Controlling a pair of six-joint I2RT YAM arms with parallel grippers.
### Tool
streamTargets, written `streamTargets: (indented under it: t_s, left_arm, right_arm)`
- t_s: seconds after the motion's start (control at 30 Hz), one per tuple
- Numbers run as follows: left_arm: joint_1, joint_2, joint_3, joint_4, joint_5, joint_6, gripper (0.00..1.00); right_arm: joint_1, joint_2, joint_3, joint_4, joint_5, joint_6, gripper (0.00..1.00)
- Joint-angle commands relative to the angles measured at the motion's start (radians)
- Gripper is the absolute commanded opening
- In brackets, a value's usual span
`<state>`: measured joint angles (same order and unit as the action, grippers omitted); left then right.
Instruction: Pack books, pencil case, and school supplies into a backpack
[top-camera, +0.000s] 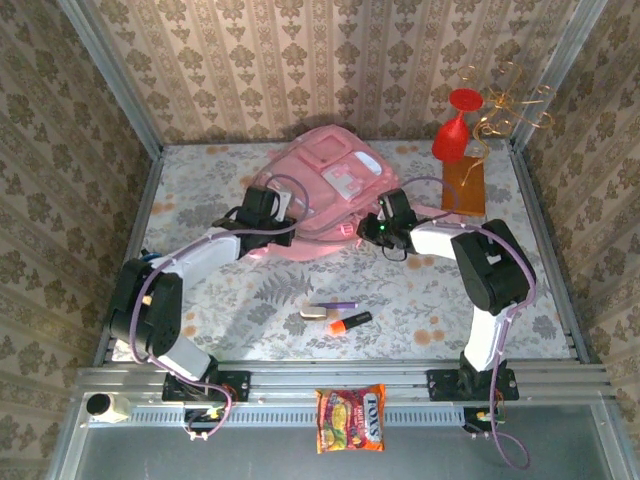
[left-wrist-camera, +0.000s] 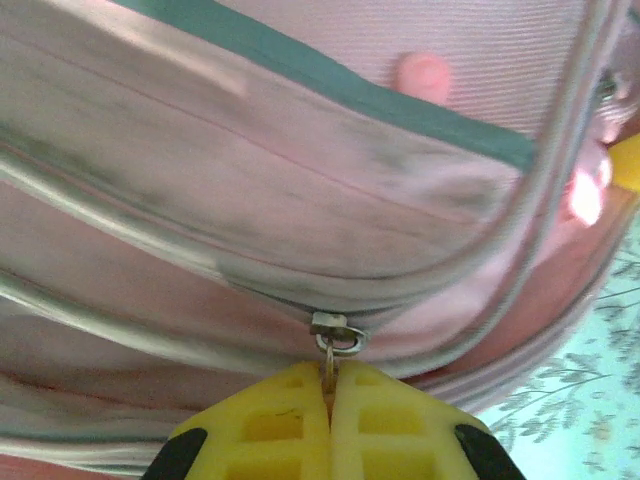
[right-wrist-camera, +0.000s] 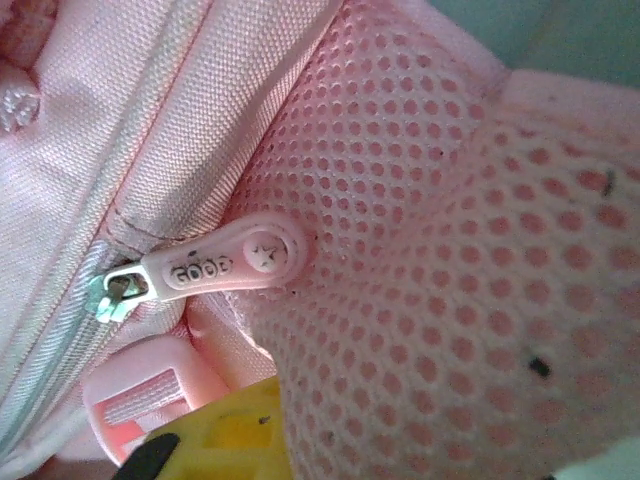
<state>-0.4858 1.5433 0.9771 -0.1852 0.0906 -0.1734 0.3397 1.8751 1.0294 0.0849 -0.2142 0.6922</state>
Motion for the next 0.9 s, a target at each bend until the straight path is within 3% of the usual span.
streamTargets:
  t_s: [0.0,0.13,0.33,0.43,0.6,0.73,0.87]
  left_arm:
    - [0.023,-0.026,0.037,-0.165,-0.225,0.069,0.00]
    - [0.024,-0.017,0.060,-0.201,-0.244,0.084,0.00]
    - [0.023,-0.054,0.022,-0.065,0.060,0.014,0.00]
    - [0.023,-0.047,0.031,0.001,0.120,-0.070,0.00]
    - [-0.015,-0.037,0.050,0.058,0.081,-0.163,0.00]
    - [-0.045,-0.036,0.047,0.076,0.052,-0.182,0.00]
    - [-0.063,-0.036,0.035,0.092,0.054,-0.179,0.00]
  right_arm:
    - [-0.077,-0.011,0.075,-0.159,0.134,-0.159,0.08]
    - [-0.094,0.038,0.209,-0.289,0.158,-0.256,0.08]
    - [-0.115,0.173,0.439,-0.437,0.160,-0.295,0.20]
    - [-0.114,0.181,0.477,-0.464,0.134,-0.286,0.36]
    - [-0.114,0.056,0.346,-0.437,0.062,-0.220,0.56]
    - [-0.096,-0.097,0.090,-0.226,-0.138,-0.024,0.68]
    - [-0.009,-0.183,-0.056,-0.083,-0.170,0.106,0.75]
